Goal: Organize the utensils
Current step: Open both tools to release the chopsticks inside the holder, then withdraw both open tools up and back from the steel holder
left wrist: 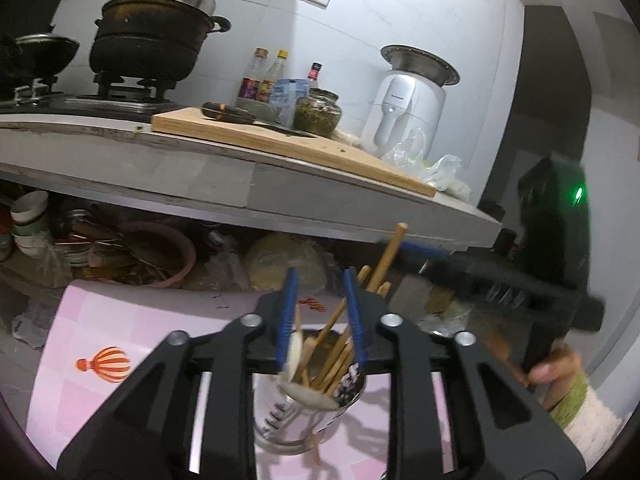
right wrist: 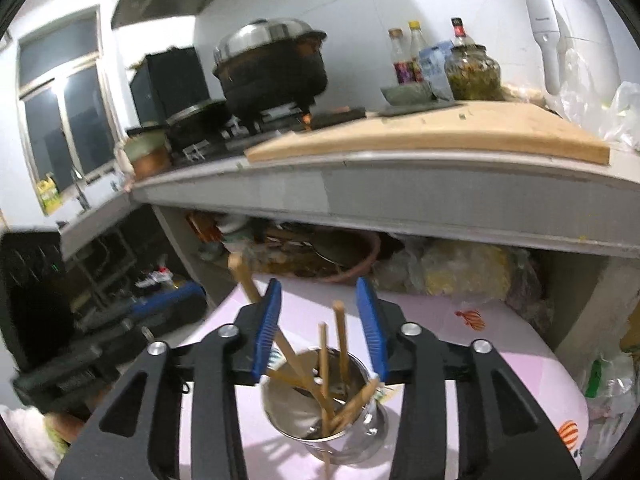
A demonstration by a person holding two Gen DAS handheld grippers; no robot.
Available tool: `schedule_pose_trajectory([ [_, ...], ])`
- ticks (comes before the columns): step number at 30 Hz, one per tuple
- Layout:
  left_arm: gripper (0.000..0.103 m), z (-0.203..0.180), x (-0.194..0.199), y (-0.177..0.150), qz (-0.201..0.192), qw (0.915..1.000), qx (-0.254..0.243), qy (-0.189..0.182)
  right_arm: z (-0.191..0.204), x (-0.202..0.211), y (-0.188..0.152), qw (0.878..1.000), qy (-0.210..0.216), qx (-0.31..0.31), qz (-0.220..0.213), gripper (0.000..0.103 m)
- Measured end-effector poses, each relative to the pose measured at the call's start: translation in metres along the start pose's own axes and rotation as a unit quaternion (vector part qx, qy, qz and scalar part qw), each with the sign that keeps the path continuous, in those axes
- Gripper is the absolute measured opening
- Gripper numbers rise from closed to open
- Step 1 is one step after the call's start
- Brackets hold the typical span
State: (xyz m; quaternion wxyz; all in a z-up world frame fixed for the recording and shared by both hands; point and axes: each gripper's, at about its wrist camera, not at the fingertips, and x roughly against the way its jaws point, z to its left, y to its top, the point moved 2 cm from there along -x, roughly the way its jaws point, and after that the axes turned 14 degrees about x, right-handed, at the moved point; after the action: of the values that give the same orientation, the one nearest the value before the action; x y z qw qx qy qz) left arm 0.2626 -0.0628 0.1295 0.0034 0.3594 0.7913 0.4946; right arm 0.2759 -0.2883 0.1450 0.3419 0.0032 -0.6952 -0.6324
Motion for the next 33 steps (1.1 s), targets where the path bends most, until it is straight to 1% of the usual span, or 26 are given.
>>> schedule_pose_trajectory([
  [1,0.034,0.001,0.002,-0.002,0.000,1.0000,-0.002,0.005,0.001,0.000,0.003,1.000,0.000,0.004,-0.001,0.042],
  [3,0.039,0.007,0.006,-0.007,0.000,0.9998,-0.003,0.022,0.003,0.001,0.007,1.000,0.002,0.005,-0.004,0.042],
  [5,0.042,0.012,0.010,-0.011,0.003,0.9995,0.000,0.030,0.005,0.001,0.009,1.000,0.008,0.003,-0.006,0.042],
  [7,0.048,0.020,0.014,-0.016,0.004,0.9991,0.006,0.042,0.008,0.003,0.010,1.000,0.016,0.001,-0.009,0.042],
  [9,0.051,0.026,0.020,-0.019,0.004,0.9987,0.012,0.049,0.012,0.005,0.010,1.000,0.023,0.001,-0.013,0.042],
  [13,0.055,0.036,0.031,-0.026,0.000,0.9982,0.021,0.057,0.019,0.014,0.011,0.999,0.040,-0.001,-0.027,0.042],
  [17,0.057,0.042,0.041,-0.032,-0.002,0.9977,0.026,0.062,0.024,0.024,0.012,0.999,0.037,0.001,-0.036,0.042],
  [21,0.060,0.043,0.049,-0.037,-0.005,0.9977,0.028,0.062,0.022,0.033,0.013,0.998,0.044,-0.009,-0.042,0.042],
  [24,0.063,0.043,0.054,-0.040,-0.007,0.9977,0.026,0.062,0.021,0.037,0.015,0.997,0.063,-0.021,-0.046,0.042],
  [26,0.063,0.042,0.057,-0.042,-0.007,0.9977,0.027,0.061,0.023,0.035,0.016,0.996,0.077,-0.023,-0.044,0.042],
  [29,0.064,0.042,0.061,-0.045,-0.006,0.9978,0.029,0.060,0.031,0.024,0.013,0.997,0.075,-0.009,-0.022,0.042],
  [32,0.064,0.042,0.064,-0.048,-0.006,0.9978,0.026,0.061,0.040,0.008,0.008,0.998,0.054,0.005,0.009,0.042],
  [33,0.064,0.042,0.064,-0.048,-0.006,0.9978,0.026,0.061,0.042,0.003,0.007,0.999,0.039,0.013,0.019,0.042],
])
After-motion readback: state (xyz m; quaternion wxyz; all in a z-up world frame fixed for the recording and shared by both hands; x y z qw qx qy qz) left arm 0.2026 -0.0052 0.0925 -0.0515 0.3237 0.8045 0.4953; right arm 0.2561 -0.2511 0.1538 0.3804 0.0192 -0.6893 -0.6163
